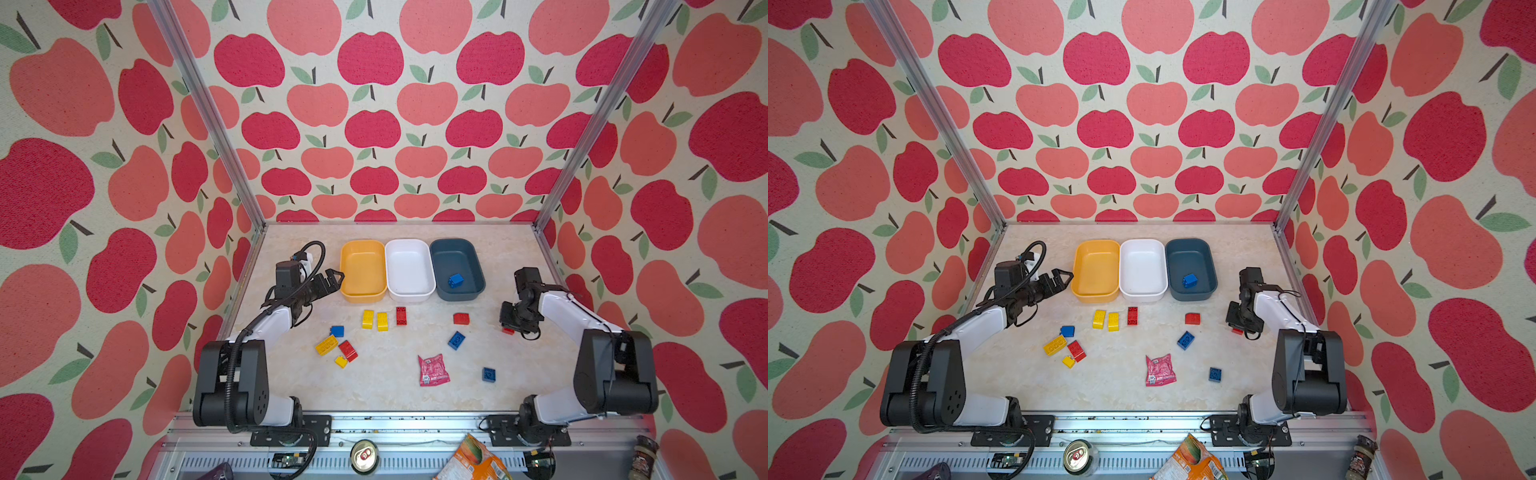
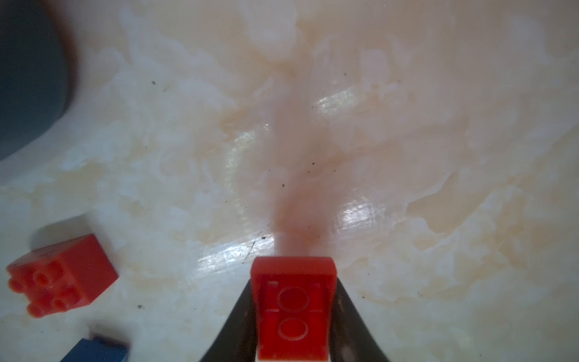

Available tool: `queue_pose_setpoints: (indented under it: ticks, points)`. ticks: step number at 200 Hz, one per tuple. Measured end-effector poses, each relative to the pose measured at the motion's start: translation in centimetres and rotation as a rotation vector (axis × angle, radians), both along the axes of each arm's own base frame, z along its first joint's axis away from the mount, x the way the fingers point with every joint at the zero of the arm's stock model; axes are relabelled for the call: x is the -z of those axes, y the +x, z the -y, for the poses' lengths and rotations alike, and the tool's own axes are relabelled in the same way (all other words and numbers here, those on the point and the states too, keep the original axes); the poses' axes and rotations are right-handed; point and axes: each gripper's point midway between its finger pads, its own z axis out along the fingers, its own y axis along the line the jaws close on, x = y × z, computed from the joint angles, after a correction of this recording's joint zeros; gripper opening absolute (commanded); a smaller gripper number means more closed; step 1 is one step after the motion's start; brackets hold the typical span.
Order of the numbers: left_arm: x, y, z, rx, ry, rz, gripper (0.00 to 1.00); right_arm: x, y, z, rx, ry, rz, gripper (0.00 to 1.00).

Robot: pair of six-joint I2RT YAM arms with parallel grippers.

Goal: Sort the legos into containers by color
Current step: 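Move the right gripper to a red brick and grasp it, then carry the red brick over the white bin and release it with the right gripper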

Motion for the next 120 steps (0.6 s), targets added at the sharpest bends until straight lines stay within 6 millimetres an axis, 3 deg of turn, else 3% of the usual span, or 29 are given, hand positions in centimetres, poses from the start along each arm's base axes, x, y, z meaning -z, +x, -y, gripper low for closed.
queue_pose_setpoints:
  ticks: [29,98,120]
  points:
    - [0.1,0.0,0.0,0.000,0.000,0.001,0.99,-1.9,0.8,-3.4,-0.083,0.010,0.049,0.27]
    - [0.0,-0.7,0.0,-0.001,0.000,0.007,0.99,-9.4,3.6,-12.8,-0.282,0.065,0.250,0.27]
    - [-0.2,-0.9,-0.1,-0.002,0.000,0.014,0.99,-10.7,4.4,-15.5,-0.333,0.087,0.285,0.27]
